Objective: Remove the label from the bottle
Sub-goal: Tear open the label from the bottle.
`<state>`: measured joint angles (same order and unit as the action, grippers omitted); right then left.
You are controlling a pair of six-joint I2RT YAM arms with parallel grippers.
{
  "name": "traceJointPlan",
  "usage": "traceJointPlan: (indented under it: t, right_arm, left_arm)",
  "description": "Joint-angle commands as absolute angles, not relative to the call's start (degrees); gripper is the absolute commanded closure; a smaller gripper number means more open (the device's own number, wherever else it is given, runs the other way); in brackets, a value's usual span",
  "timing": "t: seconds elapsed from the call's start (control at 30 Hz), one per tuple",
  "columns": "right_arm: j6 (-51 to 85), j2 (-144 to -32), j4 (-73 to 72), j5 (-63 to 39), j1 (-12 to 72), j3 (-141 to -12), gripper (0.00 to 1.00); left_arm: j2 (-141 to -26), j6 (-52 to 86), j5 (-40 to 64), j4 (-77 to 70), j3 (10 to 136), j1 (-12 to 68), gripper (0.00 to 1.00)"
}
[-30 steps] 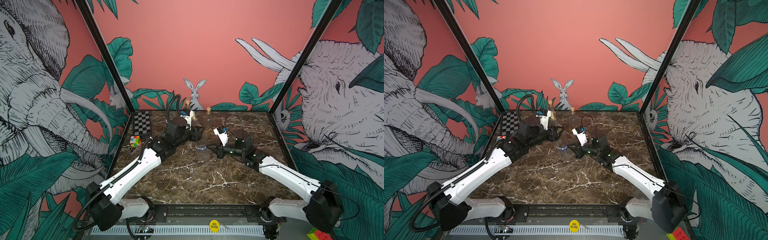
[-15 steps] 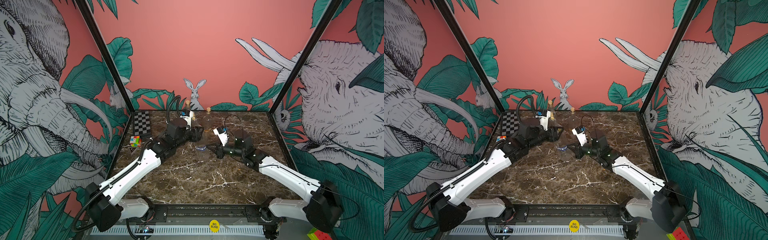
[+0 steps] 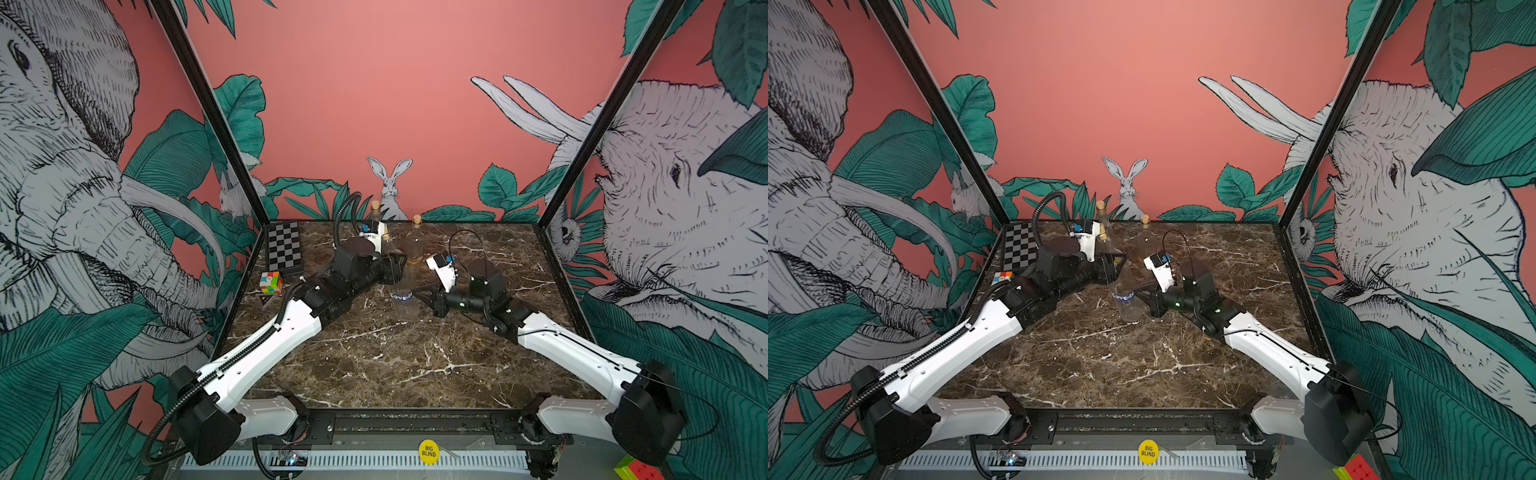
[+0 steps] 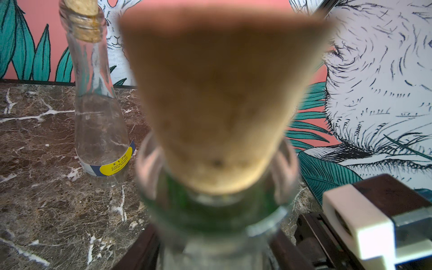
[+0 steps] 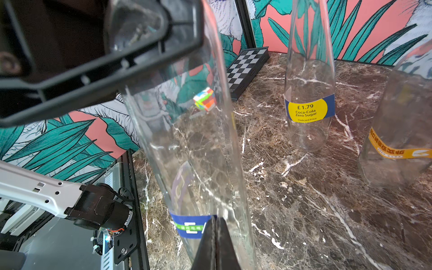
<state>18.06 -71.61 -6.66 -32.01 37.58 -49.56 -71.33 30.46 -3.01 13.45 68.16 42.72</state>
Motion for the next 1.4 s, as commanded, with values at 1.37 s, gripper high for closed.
traceJointPlan:
  t: [1.37]
  right_arm:
    - [18.8,-71.0,-10.0,-32.0,38.2,-49.3,1.00]
  left_arm:
    - [-68.4,33.8,-10.9,12.0,67.6,44.1,1.00]
